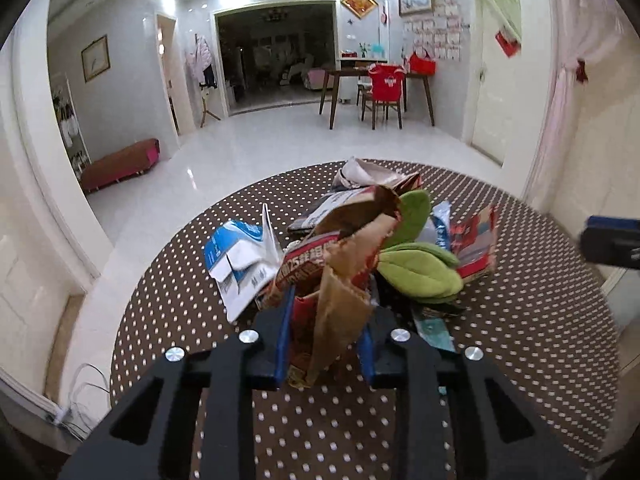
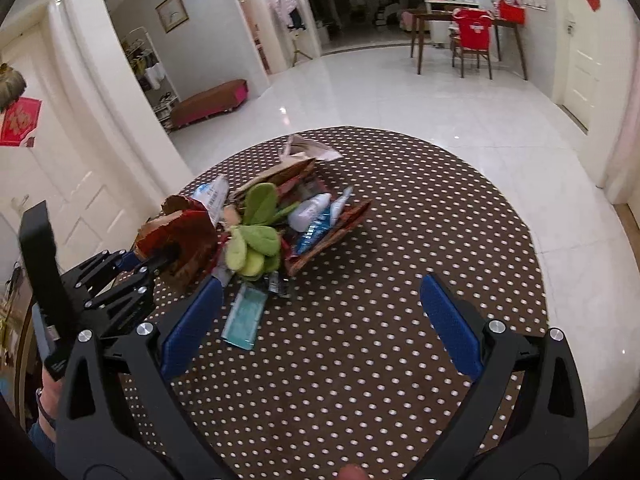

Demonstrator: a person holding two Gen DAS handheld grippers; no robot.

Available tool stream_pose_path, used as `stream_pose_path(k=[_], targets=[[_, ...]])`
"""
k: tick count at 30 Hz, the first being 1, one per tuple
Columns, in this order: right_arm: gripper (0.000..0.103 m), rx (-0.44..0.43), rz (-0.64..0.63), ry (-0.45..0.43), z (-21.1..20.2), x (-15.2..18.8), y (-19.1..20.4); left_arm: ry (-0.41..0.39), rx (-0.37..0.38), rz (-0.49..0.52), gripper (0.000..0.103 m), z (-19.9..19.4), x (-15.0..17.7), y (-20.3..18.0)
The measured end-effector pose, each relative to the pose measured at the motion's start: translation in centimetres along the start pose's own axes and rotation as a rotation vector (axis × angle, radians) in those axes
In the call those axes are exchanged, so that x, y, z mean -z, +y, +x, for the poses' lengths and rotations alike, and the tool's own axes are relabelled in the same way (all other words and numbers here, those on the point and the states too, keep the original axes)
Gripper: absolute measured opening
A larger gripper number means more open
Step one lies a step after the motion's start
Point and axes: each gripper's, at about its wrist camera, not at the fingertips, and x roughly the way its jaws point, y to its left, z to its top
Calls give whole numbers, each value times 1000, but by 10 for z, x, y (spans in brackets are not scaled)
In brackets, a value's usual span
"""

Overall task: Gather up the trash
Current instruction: 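Grasp the green plush toy with the right tool while the left tool grasps the brown paper bag, then carry the plush toy and paper bag to the blue bucket and release both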

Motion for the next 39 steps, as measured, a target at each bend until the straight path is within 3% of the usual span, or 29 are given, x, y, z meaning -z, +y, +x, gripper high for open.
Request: stream_pose_path(k=[7,11,15,17,18,19,23,30,39], targets=[[97,-84,-132,9,28,-15,39,-15,27,-122,26,-25,6,22],[93,-85,-218,34,61,-22,63,-38,16,-182,26,-37,9,36],[74,-49,-270,90,104,-24,74,-45,3,-211,26,-42,8,39],[54,-33,-309,142,126,-21,79,-41,3,-221,26,-41,8,38],[38,-17,-322,149,130,-19,80,-39,4,-226,26,-43,11,40],[33,-11,-320,149,132,-18,79,-35,3,-230,26,-43,12,39],[23,-76,-252,130,113,-21,65,-32,7,-245,26,-45,11,37],[22,-221,-110,25,44,-35,22,-64,48,-250,26,-53,-7,25],[22,-270,6,-148,-44,-48,-39,-124,174,-206,26,-61,-48,-26]])
